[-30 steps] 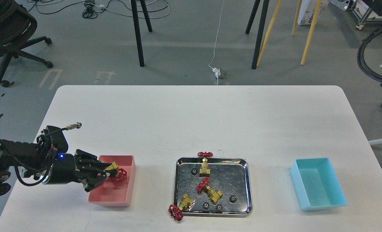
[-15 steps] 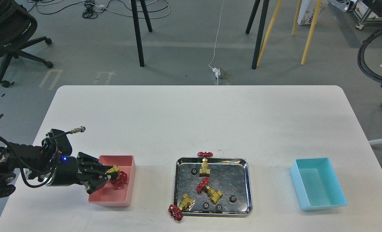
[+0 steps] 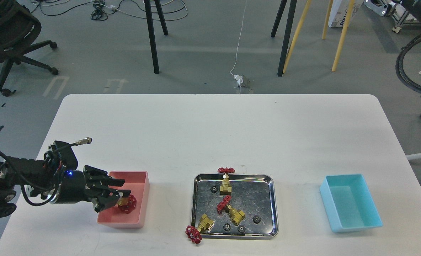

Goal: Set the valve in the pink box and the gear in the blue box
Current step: 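Raise the left gripper up and away from the pink box, then move the right gripper down over the metal tray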

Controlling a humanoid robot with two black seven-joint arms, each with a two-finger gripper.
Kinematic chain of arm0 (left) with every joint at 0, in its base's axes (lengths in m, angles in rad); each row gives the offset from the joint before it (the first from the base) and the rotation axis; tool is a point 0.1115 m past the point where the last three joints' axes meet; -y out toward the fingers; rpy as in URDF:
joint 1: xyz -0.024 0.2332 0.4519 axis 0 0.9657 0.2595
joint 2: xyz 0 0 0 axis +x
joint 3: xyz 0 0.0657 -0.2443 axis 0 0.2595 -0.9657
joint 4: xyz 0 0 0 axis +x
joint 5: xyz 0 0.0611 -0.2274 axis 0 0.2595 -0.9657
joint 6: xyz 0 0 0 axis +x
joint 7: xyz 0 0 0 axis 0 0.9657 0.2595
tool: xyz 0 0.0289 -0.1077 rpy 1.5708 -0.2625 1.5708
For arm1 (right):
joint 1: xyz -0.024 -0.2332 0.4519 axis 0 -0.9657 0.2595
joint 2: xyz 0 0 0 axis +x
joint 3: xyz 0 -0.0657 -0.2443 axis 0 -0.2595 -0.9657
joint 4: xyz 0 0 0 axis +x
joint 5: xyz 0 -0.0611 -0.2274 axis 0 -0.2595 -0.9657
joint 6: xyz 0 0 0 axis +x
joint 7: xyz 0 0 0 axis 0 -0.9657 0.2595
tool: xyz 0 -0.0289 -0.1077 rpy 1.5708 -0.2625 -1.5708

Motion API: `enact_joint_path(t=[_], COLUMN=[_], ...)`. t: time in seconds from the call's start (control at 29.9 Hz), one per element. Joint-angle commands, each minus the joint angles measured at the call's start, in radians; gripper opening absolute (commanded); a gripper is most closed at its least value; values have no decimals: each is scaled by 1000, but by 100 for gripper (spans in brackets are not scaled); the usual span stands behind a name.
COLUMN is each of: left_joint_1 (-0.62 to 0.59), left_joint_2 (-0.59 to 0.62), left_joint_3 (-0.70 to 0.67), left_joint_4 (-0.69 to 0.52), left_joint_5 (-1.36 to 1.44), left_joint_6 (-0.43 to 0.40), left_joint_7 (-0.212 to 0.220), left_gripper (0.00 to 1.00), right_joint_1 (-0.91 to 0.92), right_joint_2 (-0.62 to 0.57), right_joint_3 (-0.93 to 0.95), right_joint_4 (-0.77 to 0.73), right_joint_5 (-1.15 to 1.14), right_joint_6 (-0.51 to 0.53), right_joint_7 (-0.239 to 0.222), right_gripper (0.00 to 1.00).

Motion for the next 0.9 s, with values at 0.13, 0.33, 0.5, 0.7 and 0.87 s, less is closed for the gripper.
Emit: enact_joint_path(t=[0.13, 0.33, 0.5, 0.7, 0.87], left_joint_1=[-8, -16, -3, 0, 15], left_joint_2=[116, 253, 221, 94, -50], left_joint_3=[-161, -427, -662, -829, -869], left_joint_4=[-50, -172, -179, -182, -154], left_joint_5=[-9, -110, -487, -1031, -1225], left_joint_6=[-9, -155, -347, -563, -583], left_joint_7=[0, 0, 0, 0, 0], left_gripper=[54, 55, 56, 58, 59], right_joint_1=[0, 14, 17, 105, 233], right_joint_2=[3, -23, -30, -17, 70], right_joint_3=[-26, -175, -292, -596, -906], right_joint_4=[60, 290, 472, 675, 824], right_joint_5=[-28, -444, -849, -1069, -1251], right_joint_6=[0, 0, 0, 0, 0], right_joint_7=[-1, -3, -3, 3, 9], right_gripper=[100, 100, 100, 100, 100])
